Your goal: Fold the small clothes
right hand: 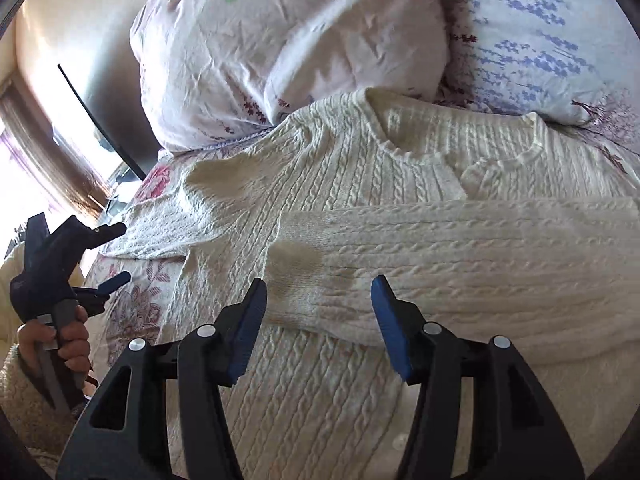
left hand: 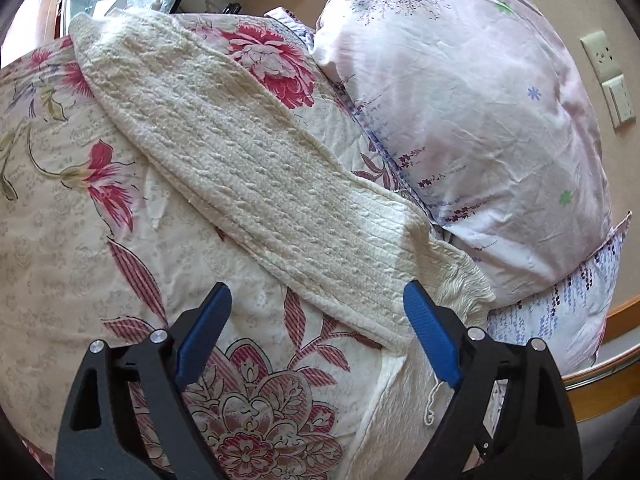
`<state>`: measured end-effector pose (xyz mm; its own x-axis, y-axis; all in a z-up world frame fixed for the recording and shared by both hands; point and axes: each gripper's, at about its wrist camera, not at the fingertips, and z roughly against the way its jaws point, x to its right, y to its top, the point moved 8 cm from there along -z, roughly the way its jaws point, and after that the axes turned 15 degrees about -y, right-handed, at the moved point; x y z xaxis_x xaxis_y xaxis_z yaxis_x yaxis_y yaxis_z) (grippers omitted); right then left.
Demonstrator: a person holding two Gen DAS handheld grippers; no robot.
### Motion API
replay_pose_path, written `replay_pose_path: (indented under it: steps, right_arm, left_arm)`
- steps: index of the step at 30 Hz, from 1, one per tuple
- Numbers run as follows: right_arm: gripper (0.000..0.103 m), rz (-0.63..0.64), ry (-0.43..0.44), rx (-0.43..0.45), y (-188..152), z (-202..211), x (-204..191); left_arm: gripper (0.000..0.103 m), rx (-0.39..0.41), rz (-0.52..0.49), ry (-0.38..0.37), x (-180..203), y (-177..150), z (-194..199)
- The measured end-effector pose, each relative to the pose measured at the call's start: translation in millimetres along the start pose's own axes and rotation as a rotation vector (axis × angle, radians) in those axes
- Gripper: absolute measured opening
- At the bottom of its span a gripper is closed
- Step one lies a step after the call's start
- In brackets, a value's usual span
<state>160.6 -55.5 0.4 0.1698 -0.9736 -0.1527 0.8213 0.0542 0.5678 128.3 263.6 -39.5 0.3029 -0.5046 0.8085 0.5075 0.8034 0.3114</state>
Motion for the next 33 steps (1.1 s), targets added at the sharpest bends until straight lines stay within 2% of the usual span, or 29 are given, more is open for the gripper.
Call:
replay_pose_path:
  steps: [1, 4, 11, 18, 21, 26, 29, 33]
  right_arm:
    - [0.064, -0.017, 0.001, -0.003, -1.7, 3.9, 7.4]
    - [0.064, -0.059, -0.002, -0.01, -6.5, 11.7, 24.4]
    - [0.064, -0.131, -0.017, -0.018, -17.5, 21.9, 48.9]
    - [0.064, -0.146, -0.036, -0.003, -22.6, 30.7, 60.7]
    - [0.064, -0.152, -0.043, -0.004, -26.1, 33.0, 65.7]
    - [0.064, -0.158, -0.047, 0.001, -30.3, 37.9, 71.7]
    - [0.064, -0.157, -0.05, 0.011, -31.7, 42.2, 75.4]
    - [0.064, -0.168, -0.053, 0.017, -34.1, 45.9, 83.5]
  left_arm:
    - [0.083, 0.006, 0.027, -0.008, -1.9, 1.3, -2.8]
    - [0.078, 0.044, 0.098, -0.028, -6.9, 7.1, -5.4]
    - [0.056, 0.17, 0.305, -0.064, -32.3, 30.9, 2.7]
    - [0.048, 0.269, 0.411, -0.083, -52.2, 53.6, 12.4]
    - [0.041, 0.276, 0.405, -0.078, -56.6, 61.1, 11.6]
    - [0.01, 0.27, 0.443, -0.071, -70.4, 62.6, 8.9]
    - [0.007, 0.269, 0.401, -0.098, -62.3, 64.4, 11.2]
    - [0.006, 0.247, 0.247, -0.172, -15.5, 66.6, 15.0]
